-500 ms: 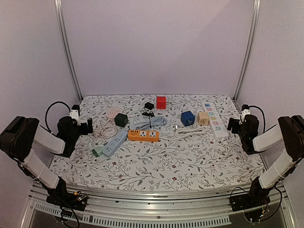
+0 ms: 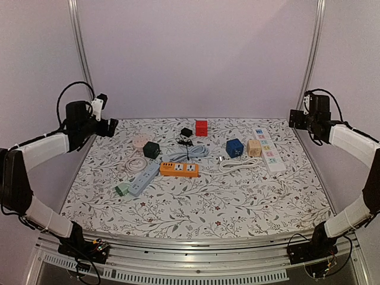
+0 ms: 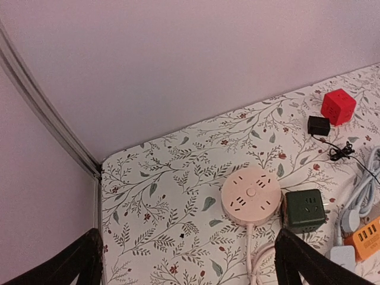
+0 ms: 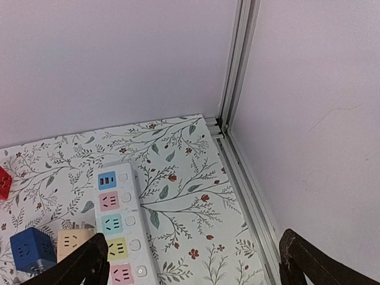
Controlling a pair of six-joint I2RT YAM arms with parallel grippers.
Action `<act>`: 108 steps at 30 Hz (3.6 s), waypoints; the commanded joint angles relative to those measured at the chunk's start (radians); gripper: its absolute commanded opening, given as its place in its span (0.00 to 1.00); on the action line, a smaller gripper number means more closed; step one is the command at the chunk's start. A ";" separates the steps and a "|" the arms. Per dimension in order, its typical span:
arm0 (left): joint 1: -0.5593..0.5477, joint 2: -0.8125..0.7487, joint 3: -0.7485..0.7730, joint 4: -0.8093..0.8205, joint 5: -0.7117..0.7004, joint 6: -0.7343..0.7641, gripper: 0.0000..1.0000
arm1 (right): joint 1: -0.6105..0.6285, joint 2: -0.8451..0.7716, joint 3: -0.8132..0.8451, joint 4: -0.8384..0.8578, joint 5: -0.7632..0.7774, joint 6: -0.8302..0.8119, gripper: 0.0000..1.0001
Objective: Insert the plug
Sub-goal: Pick up the socket from the center of the board, then place the socket at the center of the board.
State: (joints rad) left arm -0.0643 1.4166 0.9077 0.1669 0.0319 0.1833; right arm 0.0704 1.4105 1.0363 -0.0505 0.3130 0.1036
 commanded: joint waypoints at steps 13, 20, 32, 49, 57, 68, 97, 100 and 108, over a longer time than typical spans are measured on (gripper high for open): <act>-0.025 -0.188 0.173 -1.064 0.311 0.340 1.00 | 0.096 0.475 0.446 -0.862 -0.267 0.055 0.99; -0.036 -0.178 0.163 -1.066 0.295 0.328 0.99 | 0.097 0.689 0.534 -0.935 -0.154 0.043 0.99; -0.048 -0.176 0.156 -1.062 0.291 0.308 1.00 | 0.094 0.760 0.573 -0.895 -0.157 0.004 0.68; -0.051 -0.202 0.163 -1.046 0.289 0.296 0.99 | 0.169 0.196 0.545 -0.742 -0.149 -0.023 0.25; -0.049 -0.183 0.173 -1.028 0.316 0.282 0.99 | 0.622 0.008 0.293 -0.727 -0.368 -0.487 0.06; -0.051 -0.156 0.156 -1.027 0.294 0.292 1.00 | 0.942 0.252 0.225 -0.836 -0.344 -0.786 0.13; -0.052 -0.169 0.120 -1.025 0.267 0.311 0.99 | 0.902 0.559 0.273 -0.802 -0.193 -0.783 0.24; -0.052 -0.174 0.119 -1.029 0.263 0.314 0.99 | 0.901 0.556 0.279 -0.812 -0.195 -0.768 0.26; -0.052 -0.177 0.115 -1.029 0.257 0.315 0.99 | 0.881 0.544 0.261 -0.836 -0.189 -0.697 0.28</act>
State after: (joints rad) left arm -0.1051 1.2510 1.0359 -0.8654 0.2970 0.4870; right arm 0.9733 1.9602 1.3315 -0.8566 0.0677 -0.6518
